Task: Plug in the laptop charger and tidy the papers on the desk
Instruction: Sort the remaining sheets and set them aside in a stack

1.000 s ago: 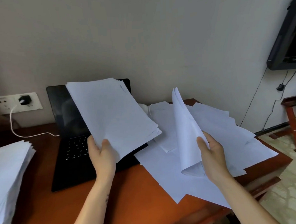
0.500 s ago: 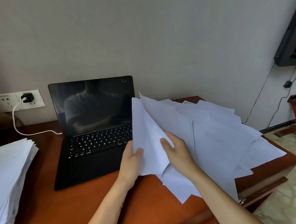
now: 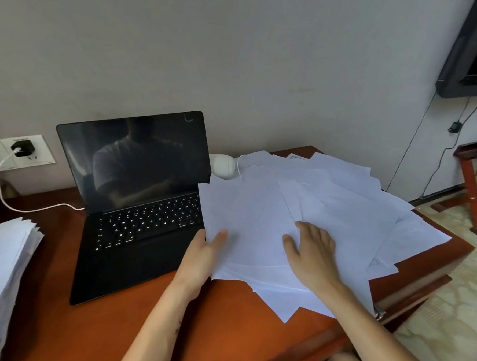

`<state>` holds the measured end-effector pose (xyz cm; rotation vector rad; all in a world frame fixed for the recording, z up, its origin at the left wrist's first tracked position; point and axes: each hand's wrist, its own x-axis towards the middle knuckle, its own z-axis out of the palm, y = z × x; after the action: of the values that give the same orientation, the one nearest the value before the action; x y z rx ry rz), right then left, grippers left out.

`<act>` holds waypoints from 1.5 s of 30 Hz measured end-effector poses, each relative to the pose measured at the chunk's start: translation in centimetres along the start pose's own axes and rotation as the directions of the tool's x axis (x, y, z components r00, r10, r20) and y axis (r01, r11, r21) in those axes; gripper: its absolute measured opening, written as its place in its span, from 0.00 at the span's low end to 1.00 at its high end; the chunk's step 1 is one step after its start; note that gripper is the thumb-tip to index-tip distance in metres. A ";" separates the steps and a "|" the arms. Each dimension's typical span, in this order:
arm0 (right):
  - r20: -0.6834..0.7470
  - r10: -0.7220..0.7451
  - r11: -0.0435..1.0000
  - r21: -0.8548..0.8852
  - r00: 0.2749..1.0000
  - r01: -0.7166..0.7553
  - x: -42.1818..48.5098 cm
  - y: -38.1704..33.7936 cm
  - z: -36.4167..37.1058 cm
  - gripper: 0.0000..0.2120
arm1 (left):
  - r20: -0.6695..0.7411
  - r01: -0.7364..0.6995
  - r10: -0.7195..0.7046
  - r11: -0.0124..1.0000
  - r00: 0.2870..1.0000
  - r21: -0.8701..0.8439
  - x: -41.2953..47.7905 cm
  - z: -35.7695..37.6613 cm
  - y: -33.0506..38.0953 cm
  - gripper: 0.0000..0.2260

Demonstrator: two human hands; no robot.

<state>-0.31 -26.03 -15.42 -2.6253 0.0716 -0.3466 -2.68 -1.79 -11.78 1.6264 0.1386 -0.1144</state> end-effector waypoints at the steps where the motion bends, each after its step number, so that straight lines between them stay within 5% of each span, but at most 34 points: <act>1: 0.004 -0.021 0.996 0.088 1.000 0.020 -0.1 -0.1 -0.1 0.26 | -0.006 -0.007 0.007 0.999 1.000 0.036 -0.1 0.0 0.0 0.12; 7: 0.087 0.026 0.897 0.437 0.996 -0.062 -0.5 -0.2 -1.5 0.25 | 0.232 0.061 -0.074 0.996 0.970 0.062 -0.7 -0.6 0.6 0.14; 11: 0.159 0.014 0.758 0.642 0.987 -0.114 -0.7 0.4 -1.9 0.26 | 0.271 0.161 -0.161 0.987 0.949 0.020 -0.5 -1.2 0.8 0.21; 15: 0.175 0.007 0.651 0.747 0.985 -0.137 -0.7 0.8 -1.9 0.25 | 0.208 0.205 -0.194 0.978 0.959 -0.032 -0.2 -1.0 0.7 0.13; 18: 0.145 0.047 0.567 0.811 0.988 -0.146 -0.3 0.7 -2.4 0.23 | 0.194 0.105 -0.115 0.993 0.974 0.062 -0.4 -0.6 0.6 0.10; 26: -0.048 0.367 0.341 0.936 0.929 -0.086 -0.9 2.0 -5.0 0.10 | 0.021 -0.064 0.061 0.988 0.998 0.142 -0.5 -0.2 0.6 0.13; 29: -0.184 0.448 0.611 0.778 0.875 -0.150 -2.8 3.7 -6.2 0.09 | -0.032 -0.099 0.106 0.979 0.994 0.178 -0.4 0.1 0.4 0.12; 31: -0.186 0.449 0.834 0.438 0.874 -0.335 -4.6 5.1 -6.1 0.13 | -0.055 -0.124 0.136 0.974 0.989 0.190 0.0 0.1 -0.2 0.13; 33: -0.187 0.424 0.906 0.075 0.886 -0.417 -6.6 5.6 -5.6 0.26 | -0.071 -0.147 0.167 0.962 0.983 0.228 0.2 0.1 -0.6 0.13; 35: -0.225 0.382 0.908 -0.088 0.897 -0.409 -8.2 4.8 -5.1 0.33 | -0.074 -0.172 0.197 0.951 0.978 0.257 0.2 0.1 -0.7 0.14; 38: -0.225 0.388 0.906 -0.085 0.894 -0.415 -9.6 3.8 -4.4 0.36 | -0.066 -0.186 0.212 0.943 0.975 0.275 0.0 0.3 -0.8 0.13; 45: -0.121 0.457 0.859 0.315 0.881 -0.403 -10.1 4.1 -5.5 0.27 | -0.005 -0.229 0.242 0.923 0.970 0.308 -0.2 0.5 -0.8 0.13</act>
<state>-11.42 -31.06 -14.99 -2.2039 0.6237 -0.4142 -2.97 -2.27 -12.60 1.9428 -0.0470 0.0898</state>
